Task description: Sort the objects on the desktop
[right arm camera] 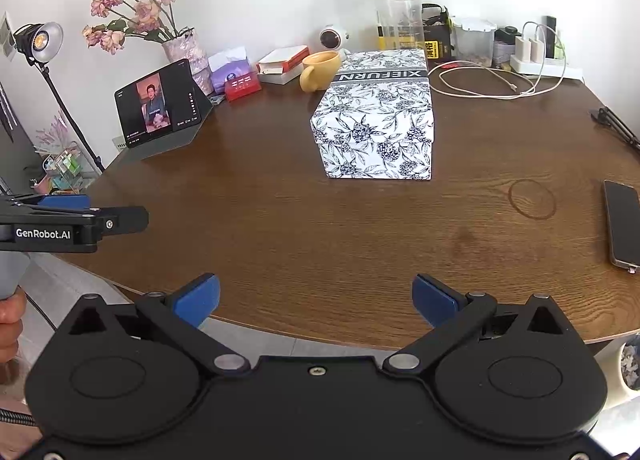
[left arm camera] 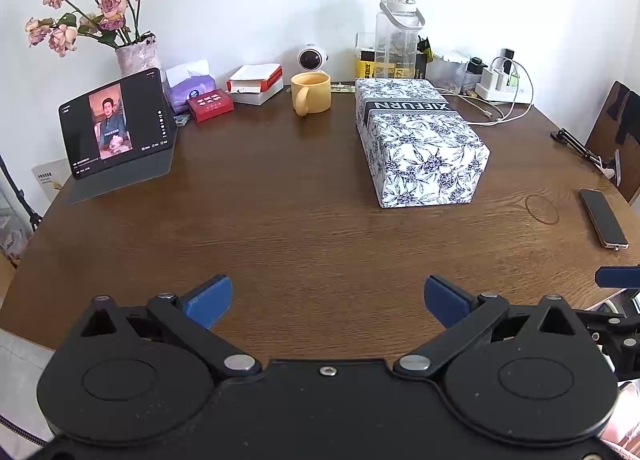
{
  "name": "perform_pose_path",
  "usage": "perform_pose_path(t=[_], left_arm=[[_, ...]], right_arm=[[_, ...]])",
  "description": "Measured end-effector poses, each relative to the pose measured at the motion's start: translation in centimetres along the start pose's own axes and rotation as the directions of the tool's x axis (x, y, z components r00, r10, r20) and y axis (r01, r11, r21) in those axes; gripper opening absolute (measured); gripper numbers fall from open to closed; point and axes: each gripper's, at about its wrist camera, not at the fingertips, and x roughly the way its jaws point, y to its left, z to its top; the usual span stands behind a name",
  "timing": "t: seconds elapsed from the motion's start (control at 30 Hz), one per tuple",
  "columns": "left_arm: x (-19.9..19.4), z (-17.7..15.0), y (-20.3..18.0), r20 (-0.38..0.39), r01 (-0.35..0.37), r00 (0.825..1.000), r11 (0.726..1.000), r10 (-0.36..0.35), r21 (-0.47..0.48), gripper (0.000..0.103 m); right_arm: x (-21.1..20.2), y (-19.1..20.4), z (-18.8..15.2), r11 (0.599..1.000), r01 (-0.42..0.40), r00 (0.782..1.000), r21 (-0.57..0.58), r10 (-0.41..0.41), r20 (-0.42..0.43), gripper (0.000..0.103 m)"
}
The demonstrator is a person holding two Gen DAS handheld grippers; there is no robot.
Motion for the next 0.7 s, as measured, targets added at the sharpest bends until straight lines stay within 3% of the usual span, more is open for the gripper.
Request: perform_pose_path(t=[0.7], left_arm=[[0.19,0.09,-0.79,-0.002,-0.003,1.0,1.0,0.003,0.006,0.103]], right_arm=[[0.04,-0.57,-0.18,1.0,-0.004,1.0,0.009,0.004,-0.002,0.103]])
